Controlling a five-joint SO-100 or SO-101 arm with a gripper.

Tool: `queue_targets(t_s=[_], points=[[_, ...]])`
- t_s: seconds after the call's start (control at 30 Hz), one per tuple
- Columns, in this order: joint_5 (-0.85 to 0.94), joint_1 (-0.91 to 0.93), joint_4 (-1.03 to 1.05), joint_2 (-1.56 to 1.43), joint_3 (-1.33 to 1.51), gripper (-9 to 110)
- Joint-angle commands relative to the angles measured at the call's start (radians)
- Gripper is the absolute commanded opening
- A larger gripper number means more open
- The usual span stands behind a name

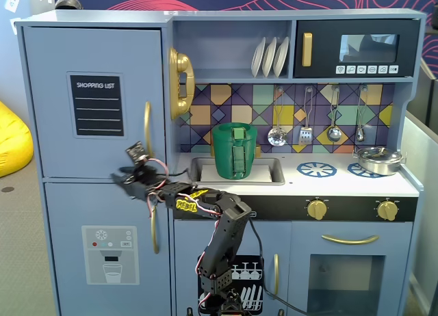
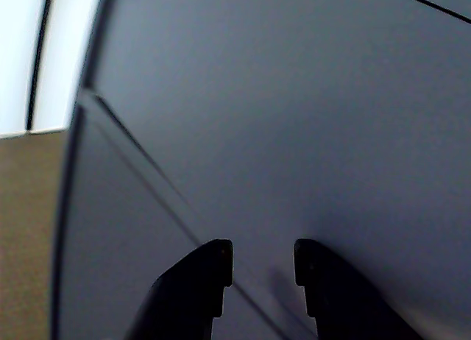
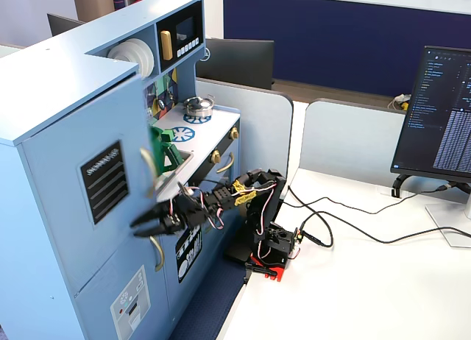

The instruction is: Close the left cabinet door

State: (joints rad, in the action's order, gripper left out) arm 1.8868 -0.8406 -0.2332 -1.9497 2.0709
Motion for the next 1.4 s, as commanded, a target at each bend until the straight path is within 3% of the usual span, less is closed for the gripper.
queue_targets(t_s=[0.0, 0.1, 0.33, 0.6, 0.87, 1.2, 1.37], points=[[-0.008, 0.048, -0.023, -0.032, -0.049, 0], [-0.021, 0.011, 0.034, -0.097, -0.003, 0], [-0.114, -0.02, 0.426, -0.468, 0.31, 0], [-0.109, 0.402, 0.988, -0.888, 0.678, 0], [-0.187, 0.762, 1.451, -1.065, 0.816, 0], [-0.279, 0.871, 1.75, -1.226, 0.923, 0], [-0.41, 0.89, 1.761, -1.227, 0.923, 0]])
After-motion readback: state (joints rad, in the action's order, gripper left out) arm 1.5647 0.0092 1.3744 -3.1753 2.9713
